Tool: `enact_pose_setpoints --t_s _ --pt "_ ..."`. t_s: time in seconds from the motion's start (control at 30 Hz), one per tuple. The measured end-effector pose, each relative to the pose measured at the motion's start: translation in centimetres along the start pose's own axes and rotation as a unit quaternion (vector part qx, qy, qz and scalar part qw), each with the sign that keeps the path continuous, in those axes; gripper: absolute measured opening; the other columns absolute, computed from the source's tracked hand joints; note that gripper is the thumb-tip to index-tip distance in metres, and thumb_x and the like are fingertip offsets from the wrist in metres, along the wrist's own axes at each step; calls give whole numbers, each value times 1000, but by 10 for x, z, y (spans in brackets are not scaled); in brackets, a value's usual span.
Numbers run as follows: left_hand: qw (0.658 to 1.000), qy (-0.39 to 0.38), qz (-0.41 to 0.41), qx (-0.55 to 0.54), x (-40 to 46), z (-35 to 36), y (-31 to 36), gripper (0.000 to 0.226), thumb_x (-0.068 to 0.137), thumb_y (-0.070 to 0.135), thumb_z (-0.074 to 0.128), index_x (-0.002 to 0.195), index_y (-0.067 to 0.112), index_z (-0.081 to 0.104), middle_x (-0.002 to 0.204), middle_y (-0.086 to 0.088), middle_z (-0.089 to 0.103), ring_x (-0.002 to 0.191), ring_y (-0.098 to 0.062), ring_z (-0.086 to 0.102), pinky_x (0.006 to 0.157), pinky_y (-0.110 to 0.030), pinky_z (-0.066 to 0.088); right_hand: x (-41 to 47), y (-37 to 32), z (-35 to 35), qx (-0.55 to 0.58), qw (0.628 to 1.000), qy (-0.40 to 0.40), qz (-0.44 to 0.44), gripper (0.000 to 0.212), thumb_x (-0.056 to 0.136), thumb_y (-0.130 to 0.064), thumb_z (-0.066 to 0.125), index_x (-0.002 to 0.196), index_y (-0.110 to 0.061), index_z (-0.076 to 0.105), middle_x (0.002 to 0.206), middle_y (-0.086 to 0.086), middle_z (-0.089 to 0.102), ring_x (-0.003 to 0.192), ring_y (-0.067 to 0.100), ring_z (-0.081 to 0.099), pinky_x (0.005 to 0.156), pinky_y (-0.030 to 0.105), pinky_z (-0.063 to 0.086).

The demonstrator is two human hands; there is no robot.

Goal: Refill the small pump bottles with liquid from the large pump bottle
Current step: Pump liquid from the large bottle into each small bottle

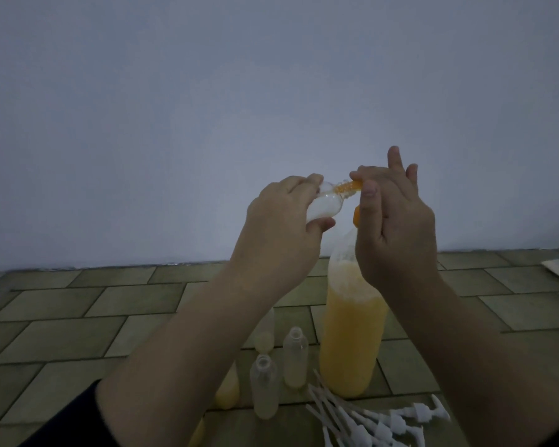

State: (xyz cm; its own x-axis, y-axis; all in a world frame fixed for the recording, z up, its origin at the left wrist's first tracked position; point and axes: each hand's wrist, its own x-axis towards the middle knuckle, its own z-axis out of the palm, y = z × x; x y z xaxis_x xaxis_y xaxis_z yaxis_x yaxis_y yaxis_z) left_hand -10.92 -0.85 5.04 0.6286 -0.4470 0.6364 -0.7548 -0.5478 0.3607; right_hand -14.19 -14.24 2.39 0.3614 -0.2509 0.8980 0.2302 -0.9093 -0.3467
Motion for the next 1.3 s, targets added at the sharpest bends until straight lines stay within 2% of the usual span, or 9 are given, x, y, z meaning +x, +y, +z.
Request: enact_pose_setpoints --t_s 0.13,0.33,0.43,0.53,0.7,0.8,0.97,1.17,1.3 --pt "999 -32 -2 15 -1 0 -4 53 91 33 56 139 19 41 133 4 52 117 -14 46 102 -33 38 -4 5 4 -9 1000 -25 -3 41 100 -24 28 109 -6 63 121 9 63 137 14 29 116 24 11" --pt "1000 -12 11 2 6 -8 -1 53 90 32 58 139 19 41 132 4 52 115 -14 49 102 -35 40 9 -2 -3 -23 999 -21 -22 52 99 -35 21 114 -6 62 126 9 60 138 13 25 117 22 7" --pt "1000 -9 15 8 5 -4 0 54 91 32 57 140 18 40 135 3 51 119 -15 46 104 -32 37 3 3 1 -22 999 -5 -22 47 99 -31 25 114 -4 61 124 10 60 138 15 25 117 23 8" --pt "999 -28 12 19 2 0 -2 54 92 33 55 141 18 39 137 2 50 122 -15 44 104 -31 36 -3 9 4 -21 999 -22 -18 45 99 -27 26 112 -4 61 123 10 61 138 16 27 117 28 13" --pt "999 -38 1 9 6 -6 -3 52 91 34 56 139 21 40 134 5 51 117 -14 49 102 -35 40 8 4 -5 -34 997 -49 -38 50 99 -33 22 112 -6 62 124 9 61 134 6 22 113 15 6" --pt "1000 -23 8 4 10 -9 -2 52 91 34 57 139 22 41 133 6 51 116 -13 49 101 -33 40 12 3 -6 -26 998 -37 -45 51 99 -34 21 113 -6 62 124 8 61 135 7 23 115 17 6" --pt "1000 -21 11 6 3 0 -2 54 91 35 56 140 20 40 136 4 50 120 -12 45 102 -27 34 0 10 5 -6 1000 -5 -29 44 99 -26 25 109 -5 62 119 8 63 136 13 29 117 24 13" --pt "1000 -31 2 2 4 -2 -3 53 91 35 55 140 22 39 135 5 51 117 -13 48 102 -33 40 4 10 -1 -29 998 -41 -48 47 99 -30 23 113 -6 62 125 10 60 135 9 25 115 21 10" --pt "1000 -14 -1 -8 8 -6 -1 53 91 35 56 140 22 40 135 6 51 117 -12 49 102 -33 41 13 6 -2 -22 998 -27 -61 46 99 -29 25 111 -5 62 122 10 61 135 10 26 116 22 10"
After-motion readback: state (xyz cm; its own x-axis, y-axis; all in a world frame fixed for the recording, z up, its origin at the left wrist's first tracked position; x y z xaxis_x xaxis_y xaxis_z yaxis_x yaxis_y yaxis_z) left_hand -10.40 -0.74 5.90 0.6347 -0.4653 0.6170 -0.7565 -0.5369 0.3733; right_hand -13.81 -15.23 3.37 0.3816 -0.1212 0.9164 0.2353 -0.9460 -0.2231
